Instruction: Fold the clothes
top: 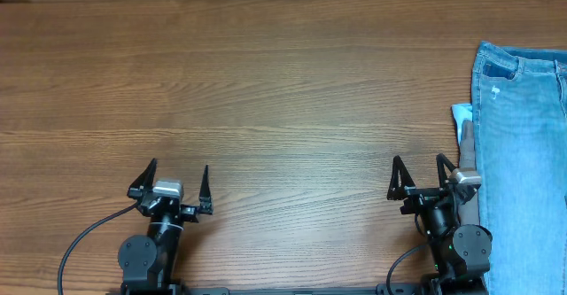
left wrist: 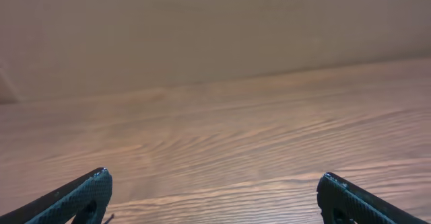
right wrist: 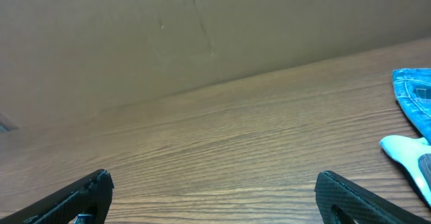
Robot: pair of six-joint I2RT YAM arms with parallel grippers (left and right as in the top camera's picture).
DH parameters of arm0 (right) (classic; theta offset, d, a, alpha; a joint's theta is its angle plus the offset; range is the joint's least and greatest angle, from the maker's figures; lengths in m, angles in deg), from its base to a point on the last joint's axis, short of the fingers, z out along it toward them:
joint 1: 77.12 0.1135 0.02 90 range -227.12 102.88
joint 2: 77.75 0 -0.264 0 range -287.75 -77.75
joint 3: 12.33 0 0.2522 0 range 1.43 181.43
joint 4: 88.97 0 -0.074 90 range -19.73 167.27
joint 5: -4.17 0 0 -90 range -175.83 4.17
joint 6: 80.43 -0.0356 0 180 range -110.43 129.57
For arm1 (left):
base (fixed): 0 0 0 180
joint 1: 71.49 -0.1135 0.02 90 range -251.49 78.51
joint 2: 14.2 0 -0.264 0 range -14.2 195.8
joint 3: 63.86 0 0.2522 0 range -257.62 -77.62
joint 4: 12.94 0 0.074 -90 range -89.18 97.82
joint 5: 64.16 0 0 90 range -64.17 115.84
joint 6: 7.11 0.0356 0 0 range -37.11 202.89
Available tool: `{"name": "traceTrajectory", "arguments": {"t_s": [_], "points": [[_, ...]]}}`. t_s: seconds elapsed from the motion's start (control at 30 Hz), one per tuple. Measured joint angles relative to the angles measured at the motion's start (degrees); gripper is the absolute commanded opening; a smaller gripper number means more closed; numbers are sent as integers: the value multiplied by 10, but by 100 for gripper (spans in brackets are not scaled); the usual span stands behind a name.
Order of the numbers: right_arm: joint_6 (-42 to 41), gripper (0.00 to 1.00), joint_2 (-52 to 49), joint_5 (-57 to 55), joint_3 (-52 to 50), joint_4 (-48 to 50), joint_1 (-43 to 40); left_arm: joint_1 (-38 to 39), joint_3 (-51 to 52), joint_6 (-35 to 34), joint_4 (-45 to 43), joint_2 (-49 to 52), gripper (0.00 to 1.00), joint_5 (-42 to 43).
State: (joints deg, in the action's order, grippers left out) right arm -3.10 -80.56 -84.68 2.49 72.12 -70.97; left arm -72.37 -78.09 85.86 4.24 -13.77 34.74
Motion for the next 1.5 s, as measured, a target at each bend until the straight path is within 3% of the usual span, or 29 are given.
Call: {"name": "traceTrajectory", "arguments": {"t_s": [0.4,0.67,0.83,1.13,1.33,1.5], "points": [[-2,100,-5,7,14,-47,0,0,-13,-11,-11,0,100,94],[-2,100,-99,10,167,-147,0,0,-135,-11,94,55,100,94],[-4,100,-223,12,306,-246,0,0,-251,-13,136,170,100,94],[-5,100,-438,35,568,-445,0,0,-515,-13,305,450,100,117],[-4,100,-501,123,621,-477,0,0,-666,-13,417,626,100,128],[-4,100,-521,160,622,-485,0,0,-723,-13,455,712,100,130]]}}
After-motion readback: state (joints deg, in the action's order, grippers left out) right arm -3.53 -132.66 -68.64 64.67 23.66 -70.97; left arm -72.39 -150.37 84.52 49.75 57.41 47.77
